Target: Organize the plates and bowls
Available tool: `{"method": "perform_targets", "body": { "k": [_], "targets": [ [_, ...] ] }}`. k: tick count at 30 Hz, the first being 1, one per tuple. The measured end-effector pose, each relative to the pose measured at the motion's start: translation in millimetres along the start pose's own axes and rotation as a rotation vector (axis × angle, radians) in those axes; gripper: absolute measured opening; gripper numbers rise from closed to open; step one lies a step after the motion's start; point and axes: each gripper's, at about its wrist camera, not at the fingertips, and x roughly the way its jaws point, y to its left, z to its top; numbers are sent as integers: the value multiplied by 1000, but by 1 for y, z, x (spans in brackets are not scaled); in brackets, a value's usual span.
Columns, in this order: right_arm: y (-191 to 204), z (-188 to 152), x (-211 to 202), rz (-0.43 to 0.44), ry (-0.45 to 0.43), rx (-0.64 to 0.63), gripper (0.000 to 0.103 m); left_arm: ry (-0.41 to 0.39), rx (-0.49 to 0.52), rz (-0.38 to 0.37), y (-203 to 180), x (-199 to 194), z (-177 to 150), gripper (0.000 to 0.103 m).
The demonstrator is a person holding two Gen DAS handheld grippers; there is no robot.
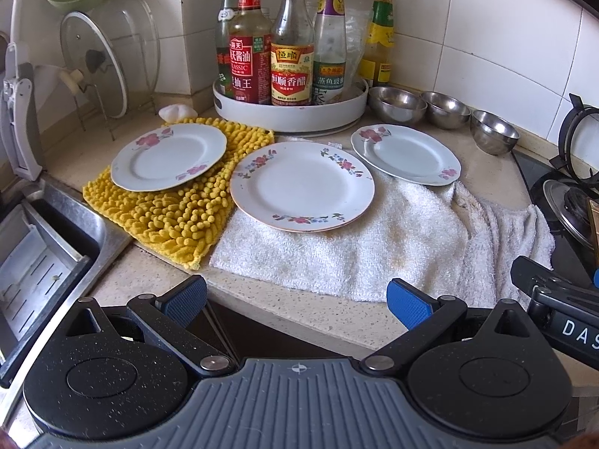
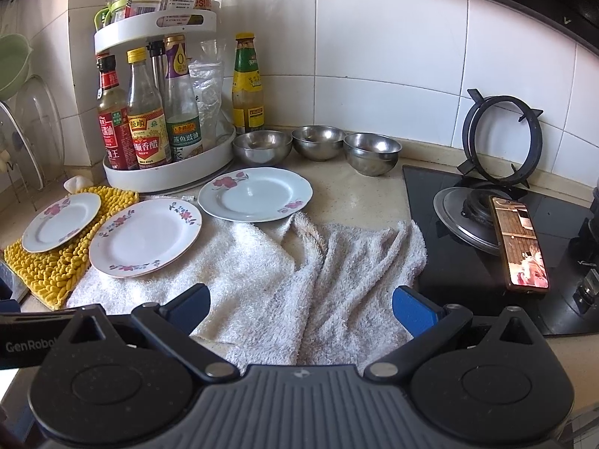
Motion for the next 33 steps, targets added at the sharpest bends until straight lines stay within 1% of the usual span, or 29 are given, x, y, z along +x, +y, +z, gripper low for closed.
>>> {"method": "perform_targets", "body": {
  "k": [23,29,33],
  "targets": [
    [10,-1,7,15,20,-8,103,13,-2,2,4,7,3,103],
    [15,3,14,17,34,-21,103,36,-14,-6,9,15,6,103],
    [18,11,25,29,34,-40,103,44,-32,2,10,23,11,103]
  ]
}}
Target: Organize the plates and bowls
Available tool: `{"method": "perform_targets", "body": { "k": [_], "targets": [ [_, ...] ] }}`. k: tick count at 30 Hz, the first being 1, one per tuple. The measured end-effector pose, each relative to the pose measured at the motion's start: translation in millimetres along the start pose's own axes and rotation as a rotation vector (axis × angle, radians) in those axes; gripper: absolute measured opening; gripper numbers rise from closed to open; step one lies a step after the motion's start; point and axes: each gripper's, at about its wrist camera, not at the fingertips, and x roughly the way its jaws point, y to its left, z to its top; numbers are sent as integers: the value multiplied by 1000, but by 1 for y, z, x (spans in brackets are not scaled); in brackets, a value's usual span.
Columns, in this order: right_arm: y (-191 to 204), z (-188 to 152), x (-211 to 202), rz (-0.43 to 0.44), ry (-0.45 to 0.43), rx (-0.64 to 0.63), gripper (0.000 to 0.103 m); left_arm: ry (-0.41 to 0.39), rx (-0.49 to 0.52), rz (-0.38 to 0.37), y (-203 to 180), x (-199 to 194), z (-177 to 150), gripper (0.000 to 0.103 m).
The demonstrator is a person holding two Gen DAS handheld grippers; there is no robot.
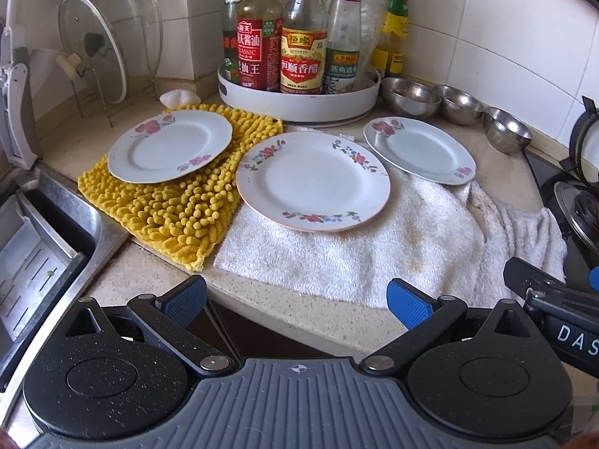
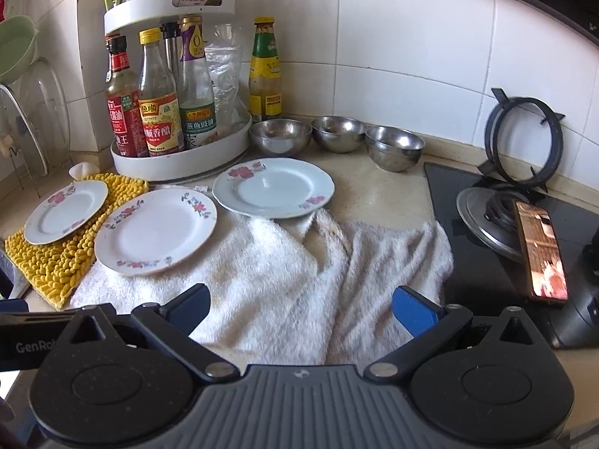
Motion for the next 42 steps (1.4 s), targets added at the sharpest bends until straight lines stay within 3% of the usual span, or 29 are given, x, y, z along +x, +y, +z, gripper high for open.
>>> {"method": "perform_targets", "body": {
  "k": [22,31,42],
  "targets": [
    [10,61,105,184,84,-86,103,41,-54,110,12,67,60,103],
    [24,67,144,333,161,-110,103,102,-52,48,30,94,65,100],
    [47,74,173,405,254,-105,101,160,36,-71,44,131,91,98]
  ]
}}
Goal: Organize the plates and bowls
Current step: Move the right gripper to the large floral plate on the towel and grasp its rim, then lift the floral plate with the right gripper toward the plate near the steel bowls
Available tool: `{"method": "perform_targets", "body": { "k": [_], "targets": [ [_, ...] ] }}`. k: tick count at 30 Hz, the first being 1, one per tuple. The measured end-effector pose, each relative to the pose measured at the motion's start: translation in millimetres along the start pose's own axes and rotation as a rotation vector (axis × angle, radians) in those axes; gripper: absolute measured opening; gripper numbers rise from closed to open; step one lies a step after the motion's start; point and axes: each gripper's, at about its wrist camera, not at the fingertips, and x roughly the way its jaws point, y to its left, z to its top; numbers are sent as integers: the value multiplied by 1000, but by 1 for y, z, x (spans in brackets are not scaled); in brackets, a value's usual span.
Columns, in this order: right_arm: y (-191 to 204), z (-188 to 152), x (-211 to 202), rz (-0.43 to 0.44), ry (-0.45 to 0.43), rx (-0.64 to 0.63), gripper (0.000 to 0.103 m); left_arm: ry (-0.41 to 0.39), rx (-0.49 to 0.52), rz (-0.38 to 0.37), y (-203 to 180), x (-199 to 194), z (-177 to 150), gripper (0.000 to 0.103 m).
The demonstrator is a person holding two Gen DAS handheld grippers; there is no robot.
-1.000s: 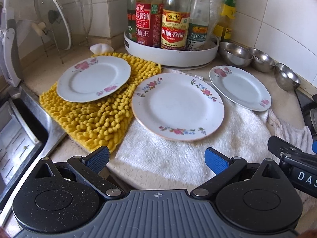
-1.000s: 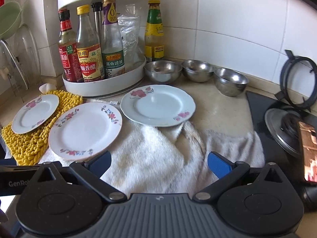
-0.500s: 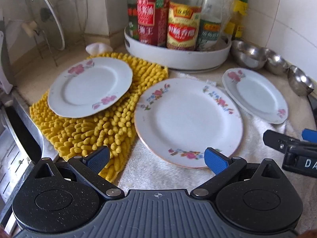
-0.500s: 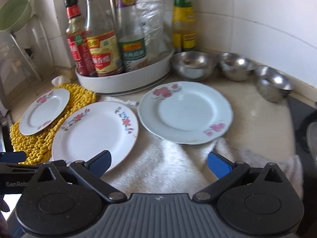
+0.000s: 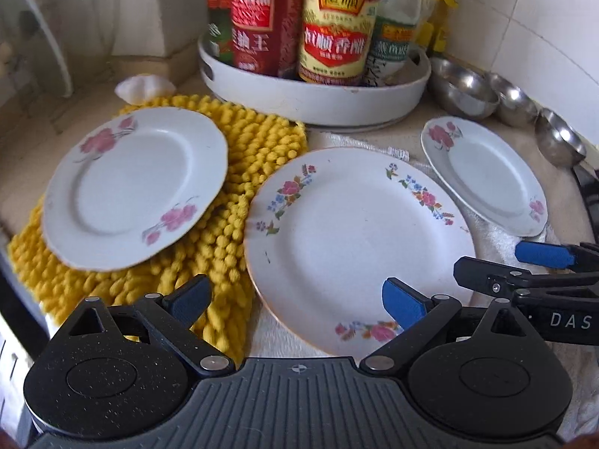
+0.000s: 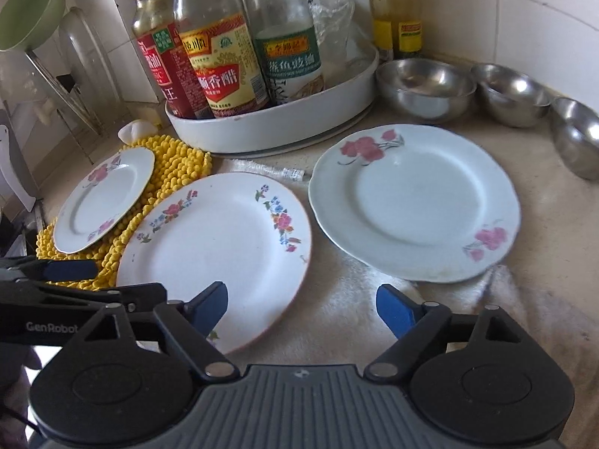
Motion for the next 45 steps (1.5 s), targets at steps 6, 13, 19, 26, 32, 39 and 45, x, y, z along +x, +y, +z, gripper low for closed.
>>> {"method": "perform_targets", "body": {
  "k": [6,13,19,26,32,39,45],
  "targets": [
    [3,10,18,39,44,-4,77,35,14,-85,12,18,12,97],
    [2,24,25,89,77,-18,64,30,56,-137,17,19,19,95],
    [1,28,31,101,68,-35,64,17,124,-124,5,28,22,98],
    [3,17,15,108,64,-48,63,15,104,-115,8,16,23,88],
    [-5,-3,-17,178,94,-10,62,34,166,-257,-13,-5,14,65],
    [-36,-32,-22,71,124,109,58,-4,191,-235,-18,-18,13,84],
    [-36,-33,-25,113,63,133,59,67,110,-168,23,-10,7,85]
  ]
}}
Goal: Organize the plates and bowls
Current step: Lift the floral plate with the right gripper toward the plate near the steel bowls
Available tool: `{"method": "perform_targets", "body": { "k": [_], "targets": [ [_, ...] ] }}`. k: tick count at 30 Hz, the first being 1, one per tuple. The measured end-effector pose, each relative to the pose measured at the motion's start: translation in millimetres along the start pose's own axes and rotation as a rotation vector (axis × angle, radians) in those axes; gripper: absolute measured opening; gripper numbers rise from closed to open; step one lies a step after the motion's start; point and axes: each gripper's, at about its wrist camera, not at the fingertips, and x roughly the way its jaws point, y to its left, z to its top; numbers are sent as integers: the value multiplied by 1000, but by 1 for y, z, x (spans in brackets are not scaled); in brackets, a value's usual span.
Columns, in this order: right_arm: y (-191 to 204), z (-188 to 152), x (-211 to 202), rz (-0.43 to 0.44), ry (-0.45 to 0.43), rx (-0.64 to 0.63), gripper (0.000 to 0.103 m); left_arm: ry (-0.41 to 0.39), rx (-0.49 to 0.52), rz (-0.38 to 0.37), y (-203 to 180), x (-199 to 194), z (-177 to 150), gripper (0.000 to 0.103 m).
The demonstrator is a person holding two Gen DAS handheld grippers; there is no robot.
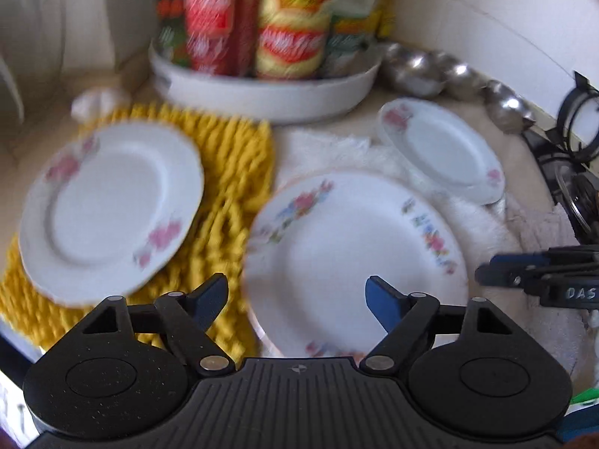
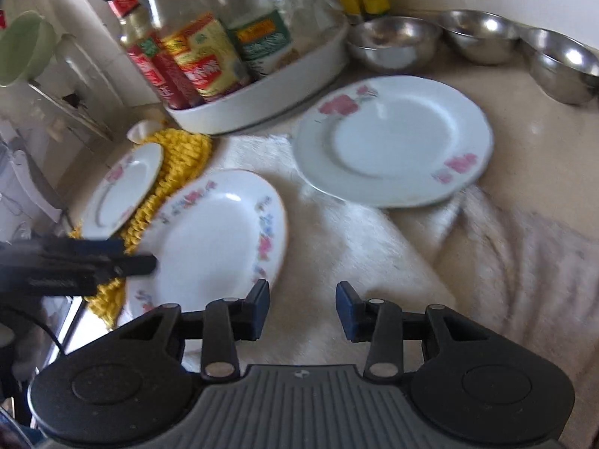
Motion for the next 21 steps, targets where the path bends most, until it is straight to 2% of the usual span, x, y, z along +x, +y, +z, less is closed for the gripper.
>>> {"method": "perform_targets", "body": {
  "k": [1,3,15,18,21],
  "targets": [
    [3,3,4,2,-3,-11,59,15,-22,-16,3,4,-1,85],
    [10,9,12,3,4,-32,59,17,-29,-3,2,10,0,85],
    [25,19,34,38,19,-73,64,-9,88,-40,-11,28,8,96],
    [26,14,31,23,17,-87,62,-13,131,-32,-16,24,2,93],
    [25,11,26,13,21,-74,59,-12,131,-46,-14,20,2,89]
  ]
}}
